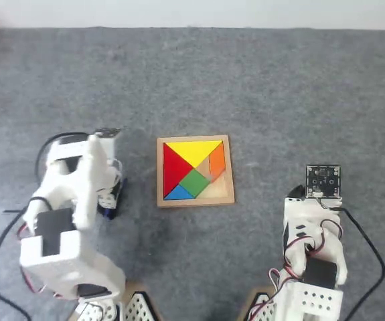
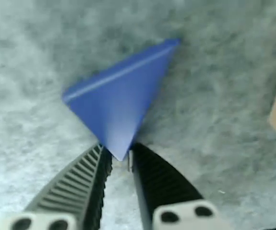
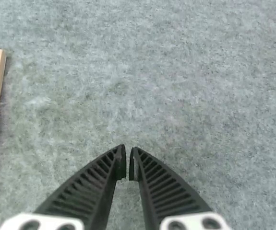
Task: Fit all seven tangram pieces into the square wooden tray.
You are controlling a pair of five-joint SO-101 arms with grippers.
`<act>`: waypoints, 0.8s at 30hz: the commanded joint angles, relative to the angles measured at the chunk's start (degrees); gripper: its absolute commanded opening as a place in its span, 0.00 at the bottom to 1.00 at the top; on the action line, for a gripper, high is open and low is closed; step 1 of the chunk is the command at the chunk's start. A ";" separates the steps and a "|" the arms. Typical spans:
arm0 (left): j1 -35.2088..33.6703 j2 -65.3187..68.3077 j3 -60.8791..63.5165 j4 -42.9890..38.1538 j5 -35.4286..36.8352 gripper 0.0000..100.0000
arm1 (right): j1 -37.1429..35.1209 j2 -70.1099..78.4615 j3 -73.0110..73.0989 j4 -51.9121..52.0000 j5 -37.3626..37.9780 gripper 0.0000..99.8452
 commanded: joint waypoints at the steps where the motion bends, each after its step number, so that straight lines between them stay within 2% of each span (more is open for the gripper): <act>1: 5.80 2.64 -5.05 -3.16 2.02 0.01 | 0.48 -1.01 0.97 -0.04 0.62 0.03; 5: 7.91 2.55 -9.89 -2.81 3.25 0.01 | 0.48 -1.01 0.97 0.04 0.62 0.03; 8: 7.12 0.79 -14.20 2.02 2.99 0.01 | 0.66 -1.01 0.97 0.13 0.62 0.03; 13: 3.87 -13.80 -16.75 10.73 2.81 0.07 | 0.75 -1.01 0.97 0.04 0.97 0.03; 18: 3.16 -34.64 -12.62 18.11 0.44 0.16 | 0.92 -0.92 -0.44 0.48 12.40 0.03; 21: -2.46 -45.27 -12.18 17.76 0.53 0.18 | -2.07 -0.31 -6.68 4.62 14.24 0.03; 24: -8.00 -50.11 -12.00 17.14 0.62 0.18 | -10.33 1.45 -14.42 9.63 13.98 0.07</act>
